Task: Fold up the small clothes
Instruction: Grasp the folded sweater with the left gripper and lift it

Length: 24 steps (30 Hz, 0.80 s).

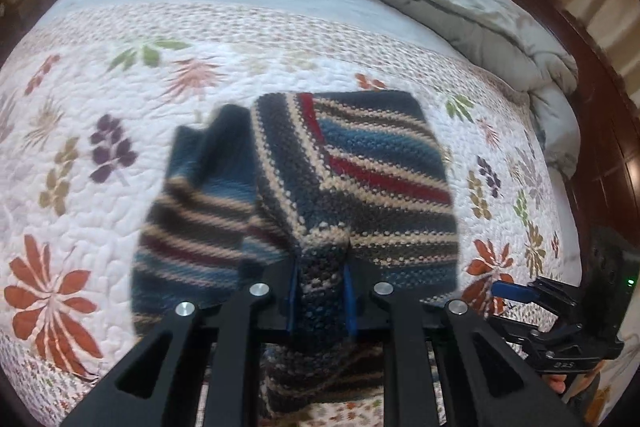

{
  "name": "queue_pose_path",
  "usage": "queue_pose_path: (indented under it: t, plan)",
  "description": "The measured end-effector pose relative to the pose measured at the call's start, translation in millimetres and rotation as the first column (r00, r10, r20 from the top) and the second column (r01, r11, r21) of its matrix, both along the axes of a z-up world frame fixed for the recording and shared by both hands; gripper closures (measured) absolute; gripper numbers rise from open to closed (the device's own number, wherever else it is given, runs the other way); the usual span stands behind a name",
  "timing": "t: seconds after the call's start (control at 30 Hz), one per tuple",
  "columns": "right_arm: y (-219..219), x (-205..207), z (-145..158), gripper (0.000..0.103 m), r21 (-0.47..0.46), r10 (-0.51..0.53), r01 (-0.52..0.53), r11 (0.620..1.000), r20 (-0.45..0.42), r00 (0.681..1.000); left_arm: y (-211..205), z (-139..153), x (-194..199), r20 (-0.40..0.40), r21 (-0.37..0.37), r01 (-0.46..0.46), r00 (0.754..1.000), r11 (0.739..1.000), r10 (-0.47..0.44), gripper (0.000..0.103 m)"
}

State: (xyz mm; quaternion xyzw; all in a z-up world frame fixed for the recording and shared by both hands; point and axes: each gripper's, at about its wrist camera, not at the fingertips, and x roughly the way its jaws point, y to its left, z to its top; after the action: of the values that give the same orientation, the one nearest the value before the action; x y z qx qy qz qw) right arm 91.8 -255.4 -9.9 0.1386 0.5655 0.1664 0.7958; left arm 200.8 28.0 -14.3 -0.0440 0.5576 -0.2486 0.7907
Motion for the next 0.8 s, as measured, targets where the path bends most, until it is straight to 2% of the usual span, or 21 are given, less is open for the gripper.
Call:
queue_pose_path:
  t: [0.1,0.23,0.43,0.6,0.67,0.73,0.8]
  plan:
    - [12,4,8,0.044,0.035,0.026,-0.027,0.999,0.031,0.999,12,-10,4,-0.011,-0.001,-0.016,1.0,1.0,0.016,0.085]
    - [35,18,11,0.044,0.052,0.068,-0.071,0.996,0.056,0.996,5,-34,5,-0.05,0.01,0.007,0.999,1.0,-0.006,0.084]
    - [56,40,-4,0.045,0.013,0.086,-0.086,0.996,0.012,0.996,-11,-57,5,-0.034,0.054,0.025,0.999,0.998,-0.023,0.083]
    - [71,53,-36,0.044,-0.095,0.086,-0.093,0.991,-0.079,0.993,-13,-55,5,-0.044,0.032,0.037,0.998,0.999,-0.036,0.078]
    - [72,58,-55,0.043,-0.109,0.065,-0.078,0.991,-0.118,0.991,-11,-51,4,-0.046,0.019,0.04,0.998,0.999,-0.039,0.074]
    - [71,58,-59,0.042,-0.093,0.06,-0.071,0.993,-0.112,0.992,-3,-43,1,-0.03,0.019,0.031,0.999,0.999,-0.031,0.07]
    - [68,57,-57,0.042,-0.078,0.059,-0.067,0.995,-0.106,0.993,10,-31,-4,0.019,0.05,0.006,1.0,0.999,-0.007,0.059]
